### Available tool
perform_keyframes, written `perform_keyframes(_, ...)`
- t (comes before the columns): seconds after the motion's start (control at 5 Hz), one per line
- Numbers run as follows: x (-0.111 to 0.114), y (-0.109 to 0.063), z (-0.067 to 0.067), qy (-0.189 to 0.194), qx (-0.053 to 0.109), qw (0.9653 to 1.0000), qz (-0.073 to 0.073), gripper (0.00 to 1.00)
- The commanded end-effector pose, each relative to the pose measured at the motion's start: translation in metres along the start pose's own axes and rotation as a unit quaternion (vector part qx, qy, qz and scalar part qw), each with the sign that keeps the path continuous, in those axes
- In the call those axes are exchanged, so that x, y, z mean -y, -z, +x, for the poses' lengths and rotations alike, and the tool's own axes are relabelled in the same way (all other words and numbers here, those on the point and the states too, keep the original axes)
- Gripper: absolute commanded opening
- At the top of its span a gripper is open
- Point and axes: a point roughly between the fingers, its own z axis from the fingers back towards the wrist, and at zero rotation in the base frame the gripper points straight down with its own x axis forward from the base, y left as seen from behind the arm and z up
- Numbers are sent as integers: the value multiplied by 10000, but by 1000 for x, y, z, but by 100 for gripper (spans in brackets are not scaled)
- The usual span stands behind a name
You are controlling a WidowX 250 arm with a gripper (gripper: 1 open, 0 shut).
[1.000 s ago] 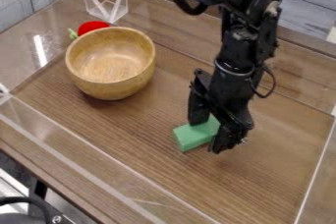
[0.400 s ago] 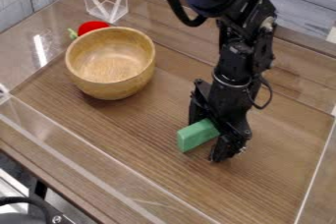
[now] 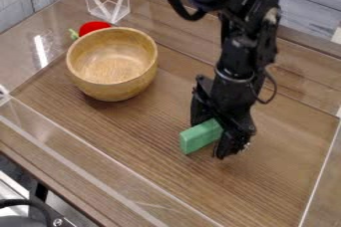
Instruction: Put the green block in the brown bowl
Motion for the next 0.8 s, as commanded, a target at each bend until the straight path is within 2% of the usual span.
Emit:
perform_keyframes(0.0, -6, -14, 2, -145, 267, 9995, 50, 100)
perform_keyframes(0.6, -12, -3, 4, -182, 220, 9996, -29, 100)
